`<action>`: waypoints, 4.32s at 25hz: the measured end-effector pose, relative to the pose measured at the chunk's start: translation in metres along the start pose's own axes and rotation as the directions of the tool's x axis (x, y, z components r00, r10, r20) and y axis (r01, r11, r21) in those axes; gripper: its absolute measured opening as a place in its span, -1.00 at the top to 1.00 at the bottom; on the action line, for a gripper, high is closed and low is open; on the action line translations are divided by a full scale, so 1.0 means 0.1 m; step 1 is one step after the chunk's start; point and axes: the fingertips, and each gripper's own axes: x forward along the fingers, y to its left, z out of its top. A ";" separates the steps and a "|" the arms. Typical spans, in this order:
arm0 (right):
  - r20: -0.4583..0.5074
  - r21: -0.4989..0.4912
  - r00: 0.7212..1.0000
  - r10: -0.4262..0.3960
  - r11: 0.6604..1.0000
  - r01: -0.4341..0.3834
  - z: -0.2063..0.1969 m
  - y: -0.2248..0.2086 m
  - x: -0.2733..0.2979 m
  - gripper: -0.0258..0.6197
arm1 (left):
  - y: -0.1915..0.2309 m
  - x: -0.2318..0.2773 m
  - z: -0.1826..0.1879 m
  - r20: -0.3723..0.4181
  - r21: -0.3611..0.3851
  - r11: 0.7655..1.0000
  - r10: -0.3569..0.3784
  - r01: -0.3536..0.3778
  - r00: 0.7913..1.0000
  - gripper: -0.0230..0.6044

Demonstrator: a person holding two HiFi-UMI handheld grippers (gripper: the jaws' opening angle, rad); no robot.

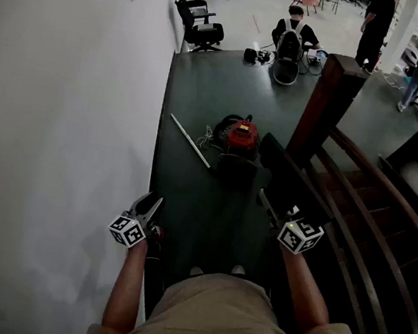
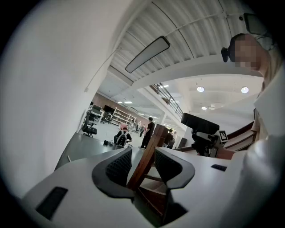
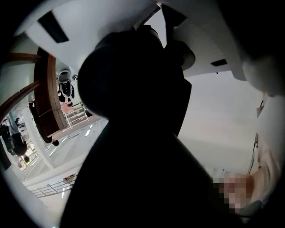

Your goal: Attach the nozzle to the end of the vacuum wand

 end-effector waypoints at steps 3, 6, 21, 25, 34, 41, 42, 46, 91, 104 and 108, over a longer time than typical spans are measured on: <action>-0.001 0.001 1.000 -0.001 1.000 0.001 0.02 -0.04 -0.02 0.42 | -0.03 0.04 0.00 -0.002 0.003 1.000 0.003 -0.003 1.000 0.39; -0.001 -0.002 1.000 0.002 1.000 -0.002 0.04 -0.10 -0.05 0.42 | -0.08 0.08 -0.04 -0.005 0.000 1.000 0.008 -0.008 1.000 0.39; 0.047 0.069 0.996 0.072 0.995 -0.075 0.23 -0.38 -0.24 0.42 | -0.41 0.34 -0.11 -0.004 0.002 0.999 0.040 -0.040 0.999 0.39; 0.052 0.049 0.995 0.082 0.995 -0.084 0.23 -0.50 -0.23 0.42 | -0.43 0.43 -0.18 -0.014 -0.005 0.999 0.049 -0.049 0.999 0.39; 0.036 0.052 0.995 0.092 0.994 -0.094 0.15 -0.72 0.42 0.42 | 0.07 0.59 -0.03 -0.013 -0.008 0.996 0.086 -0.086 0.996 0.39; 0.029 0.088 0.999 0.039 0.995 -0.042 0.09 -0.94 1.35 0.42 | 1.02 0.94 0.07 -0.047 -0.024 0.997 0.078 -0.079 0.996 0.39; 0.026 0.075 0.999 0.039 0.996 -0.040 0.11 -0.93 1.52 0.42 | 1.19 1.00 0.10 -0.049 -0.032 0.997 0.074 -0.076 0.996 0.39; 0.024 0.024 0.999 0.026 0.999 -0.026 0.16 -0.99 2.10 0.42 | 1.76 1.21 0.20 -0.078 -0.039 0.998 0.055 -0.058 0.995 0.39; -0.057 0.179 0.997 -0.055 0.982 0.065 0.36 -4.17 6.37 0.42 | 4.64 5.08 1.74 -0.262 -0.209 0.955 0.151 -0.209 0.953 0.39; -0.102 0.165 0.990 -0.095 0.980 0.111 -0.33 -4.68 7.04 0.42 | 5.70 6.22 0.60 -0.379 -0.250 0.945 0.103 -0.209 0.920 0.39; -0.168 0.187 0.979 -0.116 0.971 0.147 -1.16 -4.99 7.76 0.42 | 6.85 6.64 -0.25 -0.464 -0.311 0.911 0.105 -0.272 0.880 0.39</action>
